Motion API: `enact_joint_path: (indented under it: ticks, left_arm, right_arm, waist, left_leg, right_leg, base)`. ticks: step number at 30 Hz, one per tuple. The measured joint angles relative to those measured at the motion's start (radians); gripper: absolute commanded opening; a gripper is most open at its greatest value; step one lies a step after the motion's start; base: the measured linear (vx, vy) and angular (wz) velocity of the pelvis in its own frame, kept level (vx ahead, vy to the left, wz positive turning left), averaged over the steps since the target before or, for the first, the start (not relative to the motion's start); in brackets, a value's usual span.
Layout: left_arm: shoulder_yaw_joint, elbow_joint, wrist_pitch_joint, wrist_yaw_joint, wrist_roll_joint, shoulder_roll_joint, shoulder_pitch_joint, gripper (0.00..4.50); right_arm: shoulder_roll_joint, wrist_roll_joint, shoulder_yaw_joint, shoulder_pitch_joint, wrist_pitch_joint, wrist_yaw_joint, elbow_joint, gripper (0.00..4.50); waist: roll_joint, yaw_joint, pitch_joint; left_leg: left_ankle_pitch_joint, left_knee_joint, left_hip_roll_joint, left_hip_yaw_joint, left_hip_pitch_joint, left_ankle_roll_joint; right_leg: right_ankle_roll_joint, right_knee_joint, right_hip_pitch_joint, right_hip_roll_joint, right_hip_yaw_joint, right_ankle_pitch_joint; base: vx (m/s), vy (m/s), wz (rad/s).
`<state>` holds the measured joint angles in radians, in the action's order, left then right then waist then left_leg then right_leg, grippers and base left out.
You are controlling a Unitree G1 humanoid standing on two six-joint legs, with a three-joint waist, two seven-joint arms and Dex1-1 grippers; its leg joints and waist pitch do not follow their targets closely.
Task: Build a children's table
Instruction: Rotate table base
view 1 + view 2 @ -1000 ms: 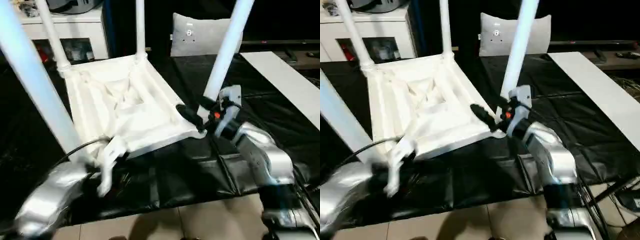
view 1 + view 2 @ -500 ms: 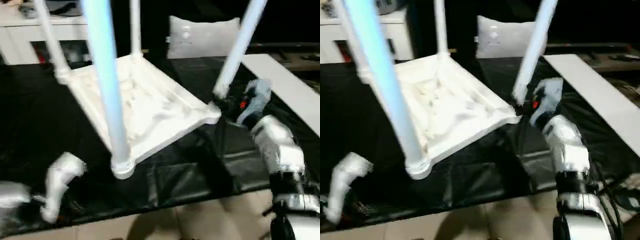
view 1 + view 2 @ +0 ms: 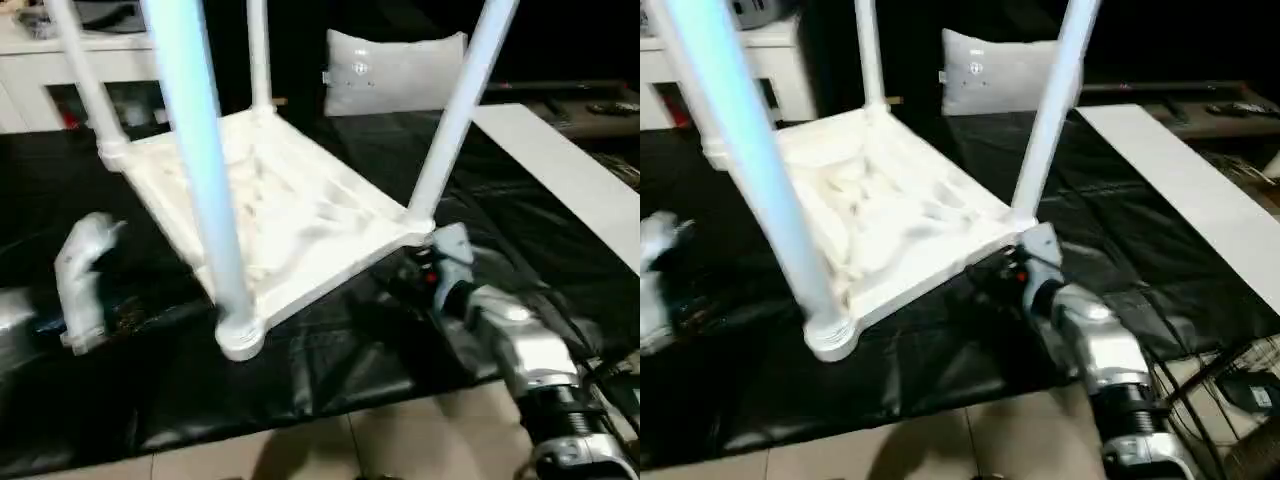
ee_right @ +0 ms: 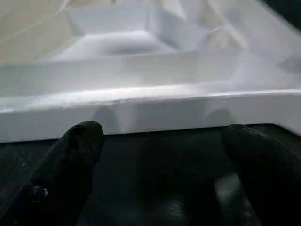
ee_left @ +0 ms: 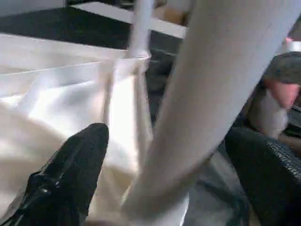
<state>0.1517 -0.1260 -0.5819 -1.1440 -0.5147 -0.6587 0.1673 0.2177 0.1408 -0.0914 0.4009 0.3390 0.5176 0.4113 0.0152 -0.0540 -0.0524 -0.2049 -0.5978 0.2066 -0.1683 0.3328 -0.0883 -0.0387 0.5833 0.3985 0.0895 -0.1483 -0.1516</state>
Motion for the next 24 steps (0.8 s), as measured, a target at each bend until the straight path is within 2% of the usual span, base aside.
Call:
enact_joint_path:
  ticks: [2, 6, 11, 21, 24]
  left_arm:
    - [-0.025, 0.001, -0.002, 0.001, -0.001, 0.017, 0.006, 4.42]
    - [-0.085, 0.004, -0.013, 0.015, -0.004, 0.108, 0.071, 4.42]
    - [-0.153, 0.005, 0.003, 0.057, -0.002, 0.195, 0.109, 4.42]
    - [-0.235, -0.015, -0.052, 0.059, -0.042, 0.296, 0.166, 4.42]
    - [-0.257, -0.013, -0.052, 0.062, -0.042, 0.327, 0.191, 4.42]
  right_arm:
    - [-0.006, -0.017, -0.007, 0.01, 0.003, -0.018, 0.022, 4.5]
    - [-0.023, -0.058, -0.015, 0.073, 0.006, -0.068, 0.117, 4.5]
    - [-0.041, -0.072, -0.021, 0.125, -0.015, -0.084, 0.21, 4.5]
    - [-0.058, -0.081, -0.015, 0.175, -0.082, -0.058, 0.292, 4.5]
    - [-0.061, -0.093, -0.017, 0.179, -0.105, -0.038, 0.309, 4.5]
  waist:
    - [0.0, 0.001, 0.0]
    - [0.0, -0.002, 0.0]
    - [0.002, -0.004, 0.0]
    - [0.003, 0.024, 0.0]
    - [0.004, 0.024, -0.001]
  left_leg:
    - [0.0, 0.0, 0.0, 0.0, 0.0, 0.0]
    - [0.0, 0.0, 0.0, -0.001, 0.0, 0.0]
    - [0.0, 0.0, 0.0, -0.001, 0.0, 0.0]
    - [0.0, 0.001, 0.0, -0.002, 0.008, 0.0]
    - [0.0, 0.0, 0.0, -0.002, 0.008, 0.0]
  right_leg:
    - [0.0, 0.0, 0.0, 0.0, 0.0, 0.0]
    - [0.0, 0.002, 0.001, 0.0, 0.001, 0.0]
    - [0.0, 0.003, 0.001, 0.0, 0.002, 0.0]
    - [-0.001, 0.006, 0.006, 0.0, 0.002, -0.001]
    - [-0.002, 0.008, 0.007, 0.0, 0.002, -0.001]
  base:
    - [0.0, 0.0, 0.0]
    - [0.0, 0.0, 0.0]
    - [0.0, 0.0, 0.0]
    - [0.0, 0.0, 0.0]
    - [0.0, 0.0, 0.0]
